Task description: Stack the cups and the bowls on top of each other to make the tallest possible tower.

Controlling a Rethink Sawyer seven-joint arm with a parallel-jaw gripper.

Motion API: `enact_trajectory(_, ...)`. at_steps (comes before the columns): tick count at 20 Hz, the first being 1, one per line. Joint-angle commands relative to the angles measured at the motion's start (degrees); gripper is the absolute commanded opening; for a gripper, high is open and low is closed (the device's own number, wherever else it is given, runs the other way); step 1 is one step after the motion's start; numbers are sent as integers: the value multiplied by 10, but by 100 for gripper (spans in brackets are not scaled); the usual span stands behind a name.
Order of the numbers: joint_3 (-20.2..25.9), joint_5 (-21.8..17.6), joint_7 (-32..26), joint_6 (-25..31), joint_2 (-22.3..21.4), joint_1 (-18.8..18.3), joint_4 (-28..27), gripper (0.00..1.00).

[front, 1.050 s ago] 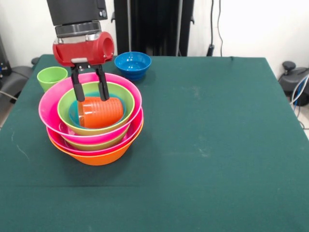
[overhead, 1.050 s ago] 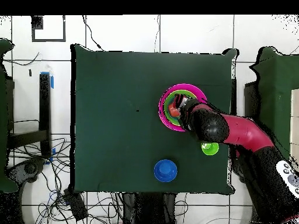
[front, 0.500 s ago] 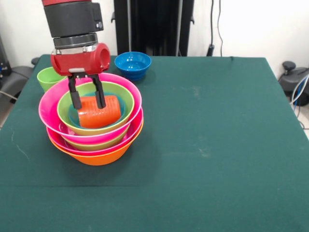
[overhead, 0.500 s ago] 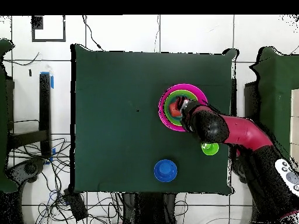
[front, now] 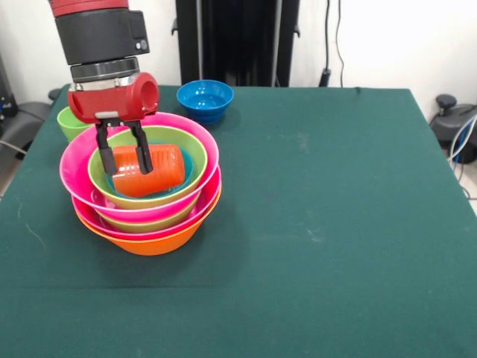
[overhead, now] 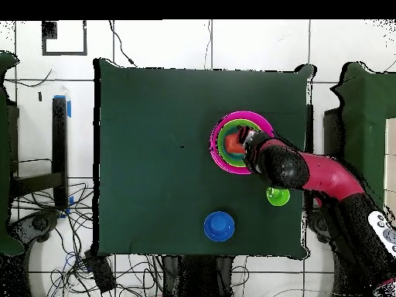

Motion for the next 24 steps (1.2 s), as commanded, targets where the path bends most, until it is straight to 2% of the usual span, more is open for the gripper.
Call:
enact_trajectory(1, 15, -57, -127, 79, 21, 2, -16, 100)
enact_trajectory(9, 22, -46, -135, 108, 5, -1, -16, 100)
enact_trajectory(17, 43, -28, -152, 176, -42, -22, -4, 100)
enact_trajectory(24, 46, -49, -118, 147, -10, -10, -4, 100)
